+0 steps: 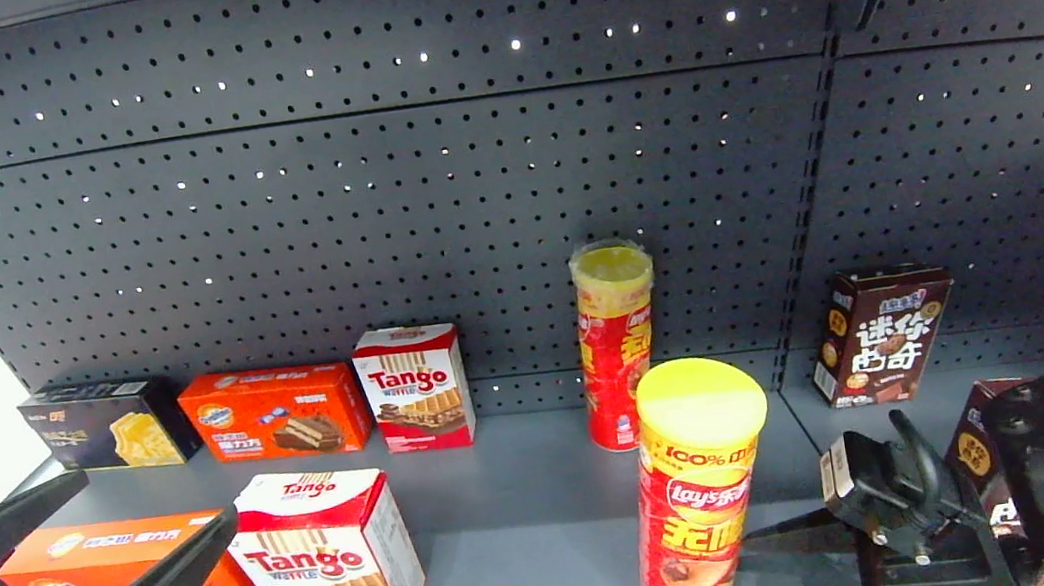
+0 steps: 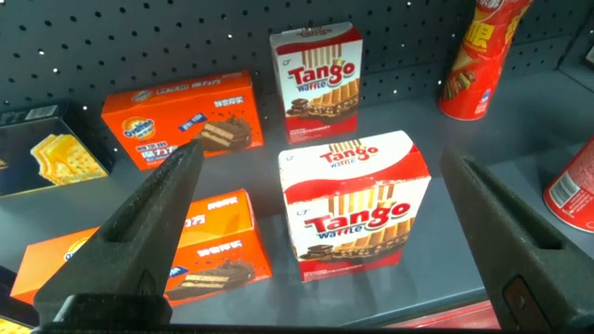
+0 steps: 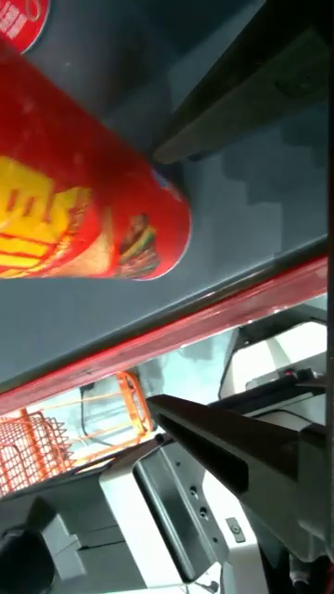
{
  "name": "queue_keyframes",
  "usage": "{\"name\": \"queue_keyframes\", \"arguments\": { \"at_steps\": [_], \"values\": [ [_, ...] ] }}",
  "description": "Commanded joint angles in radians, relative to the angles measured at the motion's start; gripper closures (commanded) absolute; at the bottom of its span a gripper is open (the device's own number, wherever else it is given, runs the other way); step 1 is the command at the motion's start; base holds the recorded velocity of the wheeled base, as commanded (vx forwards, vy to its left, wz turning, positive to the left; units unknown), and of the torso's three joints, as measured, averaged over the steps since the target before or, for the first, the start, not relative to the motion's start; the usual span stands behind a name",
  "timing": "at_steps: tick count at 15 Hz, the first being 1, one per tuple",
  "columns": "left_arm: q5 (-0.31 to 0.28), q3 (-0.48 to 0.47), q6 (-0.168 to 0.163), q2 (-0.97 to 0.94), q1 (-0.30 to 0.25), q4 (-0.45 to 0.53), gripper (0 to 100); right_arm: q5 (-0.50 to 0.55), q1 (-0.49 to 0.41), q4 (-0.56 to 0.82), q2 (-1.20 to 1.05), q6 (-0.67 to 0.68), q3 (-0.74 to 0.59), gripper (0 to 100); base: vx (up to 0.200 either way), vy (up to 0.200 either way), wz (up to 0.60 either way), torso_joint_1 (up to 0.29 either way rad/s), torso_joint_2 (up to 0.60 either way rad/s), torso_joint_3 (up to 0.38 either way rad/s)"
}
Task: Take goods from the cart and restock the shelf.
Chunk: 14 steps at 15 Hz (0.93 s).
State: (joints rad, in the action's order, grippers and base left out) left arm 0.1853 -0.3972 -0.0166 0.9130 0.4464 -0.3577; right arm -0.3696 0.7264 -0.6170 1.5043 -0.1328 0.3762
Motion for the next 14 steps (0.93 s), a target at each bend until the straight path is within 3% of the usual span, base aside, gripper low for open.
{"name": "queue_keyframes", "arguments": {
  "at_steps": [1,14],
  "values": [
    [0.0,0.0,0.0,0.0,0.0,-0.001,0,0.0,0.007,-0.001,0.037,-0.001,0.021,0,0.0,0.0,0.0,0.0,0.0,0.0],
    [-0.014,0.001,0.001,0.0,0.0,-0.003,0,0.003,0.03,-0.012,0.051,-0.001,0.024,0,0.0,0.0,0.0,0.0,0.0,0.0]
  ]
}}
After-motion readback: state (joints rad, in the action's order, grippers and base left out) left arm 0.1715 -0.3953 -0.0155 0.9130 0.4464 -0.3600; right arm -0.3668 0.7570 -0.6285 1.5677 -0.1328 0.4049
